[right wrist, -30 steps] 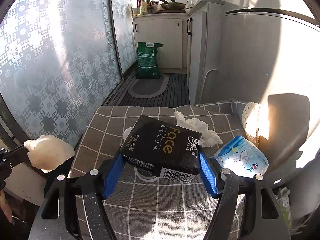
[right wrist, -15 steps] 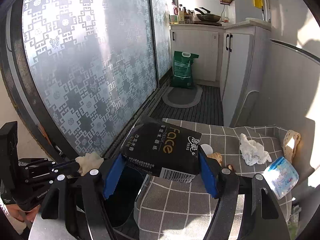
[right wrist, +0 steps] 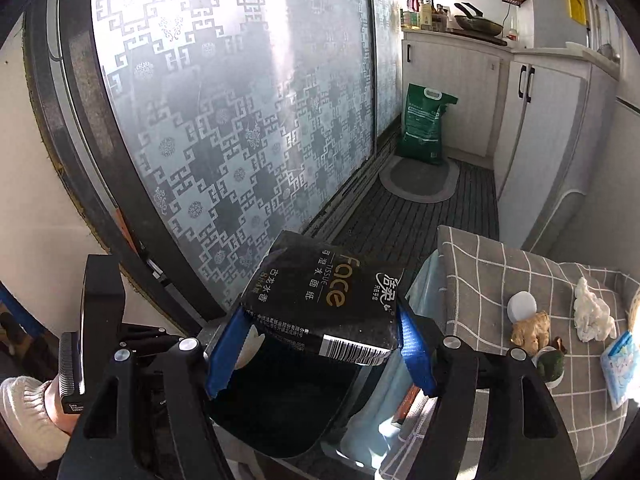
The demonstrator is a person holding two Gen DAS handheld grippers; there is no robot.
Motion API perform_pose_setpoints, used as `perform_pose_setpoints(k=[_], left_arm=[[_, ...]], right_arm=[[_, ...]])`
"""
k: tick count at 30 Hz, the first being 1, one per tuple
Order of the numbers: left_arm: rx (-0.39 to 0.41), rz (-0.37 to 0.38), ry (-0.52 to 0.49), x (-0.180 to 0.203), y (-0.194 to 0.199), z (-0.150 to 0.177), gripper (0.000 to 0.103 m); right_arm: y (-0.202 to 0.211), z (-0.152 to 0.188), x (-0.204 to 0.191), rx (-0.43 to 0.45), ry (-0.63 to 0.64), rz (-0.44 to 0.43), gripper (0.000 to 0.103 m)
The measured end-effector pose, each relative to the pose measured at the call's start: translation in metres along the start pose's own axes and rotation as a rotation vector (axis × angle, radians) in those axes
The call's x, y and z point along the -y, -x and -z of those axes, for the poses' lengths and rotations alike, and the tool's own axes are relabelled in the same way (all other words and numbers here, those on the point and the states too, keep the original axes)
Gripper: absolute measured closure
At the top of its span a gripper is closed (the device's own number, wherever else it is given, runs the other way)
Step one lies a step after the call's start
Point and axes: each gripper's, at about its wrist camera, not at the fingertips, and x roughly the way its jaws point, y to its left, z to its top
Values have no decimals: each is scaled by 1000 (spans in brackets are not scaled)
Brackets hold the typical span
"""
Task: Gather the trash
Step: 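Carry the tissue and black pack over the green bin with both tools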
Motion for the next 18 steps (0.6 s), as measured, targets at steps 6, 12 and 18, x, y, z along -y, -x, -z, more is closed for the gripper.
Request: perform_pose_setpoints(k=[6,12,18], left_arm=[[-73,-20,-1,-9,-21,15,101],[-148,-18,5,-17,-40,28,101],[-201,-22,-5,-19,-57,38,101]], right_arm=[[-15,0,-11,-39,4,-26,33],[-29,0,-18,-77,2,-52,33],[-47,4,-23,-140,-6,-68,33]])
